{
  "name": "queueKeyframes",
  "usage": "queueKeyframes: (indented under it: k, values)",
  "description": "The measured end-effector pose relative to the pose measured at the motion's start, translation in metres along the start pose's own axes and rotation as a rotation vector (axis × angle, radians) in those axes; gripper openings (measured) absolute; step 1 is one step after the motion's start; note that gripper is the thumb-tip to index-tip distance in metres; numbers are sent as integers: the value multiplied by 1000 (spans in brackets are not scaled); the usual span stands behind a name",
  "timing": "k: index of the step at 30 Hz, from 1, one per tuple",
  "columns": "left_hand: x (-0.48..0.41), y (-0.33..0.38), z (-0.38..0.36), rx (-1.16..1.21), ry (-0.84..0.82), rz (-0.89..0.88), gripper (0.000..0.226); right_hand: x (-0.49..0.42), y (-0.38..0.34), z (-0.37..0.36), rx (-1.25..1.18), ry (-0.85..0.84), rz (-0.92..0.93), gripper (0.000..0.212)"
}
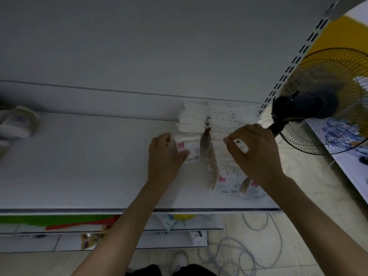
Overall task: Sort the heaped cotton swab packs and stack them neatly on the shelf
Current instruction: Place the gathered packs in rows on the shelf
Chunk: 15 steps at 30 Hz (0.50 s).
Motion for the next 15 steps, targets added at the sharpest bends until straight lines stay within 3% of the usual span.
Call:
queueKeyframes:
  k: [2,4,10,15]
  values:
    - [-7,0,-5,-40,-54,0,89,20,8,0,8,23,-65,23]
    - [-19,2,-15,-69,-162,-34,101,36,11,-7,54,18,-120,32]
    - [-26,11,-45,9,-342,-159,72,54,9,-24,231,5,-143,55]
    - [-25,19,-51,54,-363,-230,82,56,10,-42,250,-32,-157,63]
Point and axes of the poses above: each hand's wrist, its own x-axis away from the middle knuckle, its own z-axis out of the back of the hand, y = z × x, the point moved 9 cm from there along -x, towards the middle knuckle, and after that the axes turned 11 degrees about -z, right-handed, at the moved point
